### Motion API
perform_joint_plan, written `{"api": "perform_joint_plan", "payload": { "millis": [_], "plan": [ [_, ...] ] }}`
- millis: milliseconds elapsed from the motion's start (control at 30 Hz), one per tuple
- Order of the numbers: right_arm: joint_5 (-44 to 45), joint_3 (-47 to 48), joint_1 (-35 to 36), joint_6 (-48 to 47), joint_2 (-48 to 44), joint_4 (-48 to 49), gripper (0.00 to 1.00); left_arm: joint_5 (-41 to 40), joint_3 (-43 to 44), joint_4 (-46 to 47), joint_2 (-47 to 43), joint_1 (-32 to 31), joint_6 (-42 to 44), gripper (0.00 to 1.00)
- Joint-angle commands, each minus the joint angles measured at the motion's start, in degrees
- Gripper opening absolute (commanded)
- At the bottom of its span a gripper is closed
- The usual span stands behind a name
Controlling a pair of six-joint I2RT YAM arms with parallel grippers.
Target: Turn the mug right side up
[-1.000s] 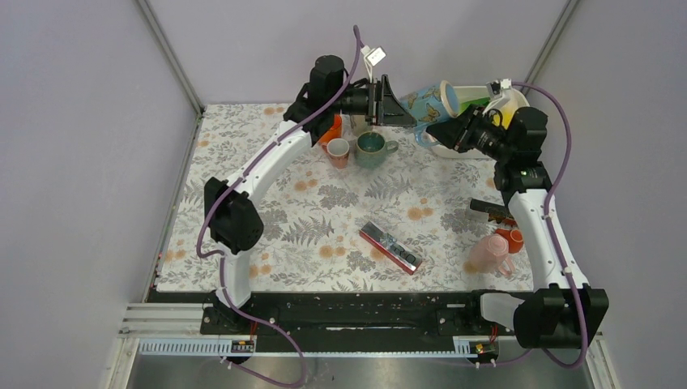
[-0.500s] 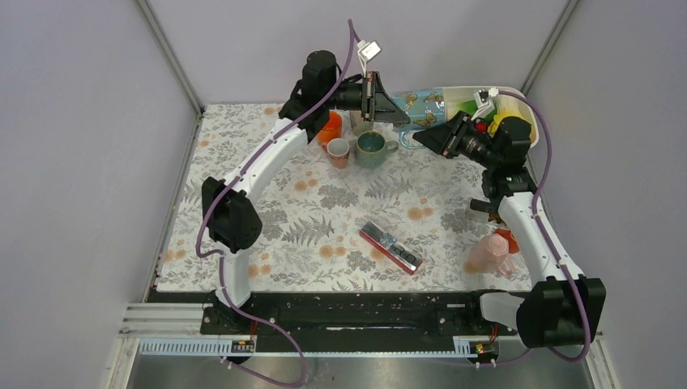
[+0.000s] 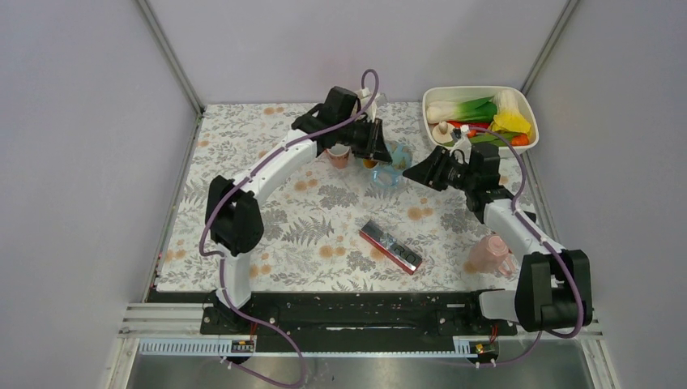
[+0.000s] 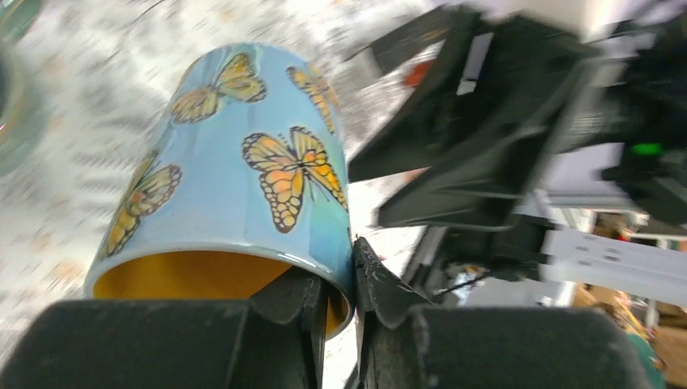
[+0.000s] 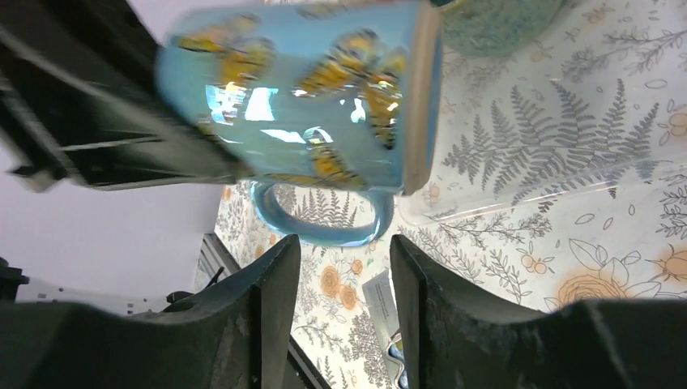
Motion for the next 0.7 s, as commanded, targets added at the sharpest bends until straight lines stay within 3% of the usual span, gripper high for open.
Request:
{"api": "perform_joint_plan", "payload": {
  "millis": [0,300,667],
  "plan": [
    [-0.2,0.0,0.3,-2.3,1.2,3.2,0.54,-12.6,-1.8,-2.6,-3.8,0.4,8.3,0.00],
    [0.6,1.6,0.7,-2.7,5.4,1.3,0.54,-25.1,-0.7,-7.4,-0.8,-1.8,18.6,0.00],
    [3.5,4.0,1.3,-7.3,3.6,-4.2,0.56,-35.0,11.4,-17.5,10.1,-6.6,30.3,0.00]
  ]
}}
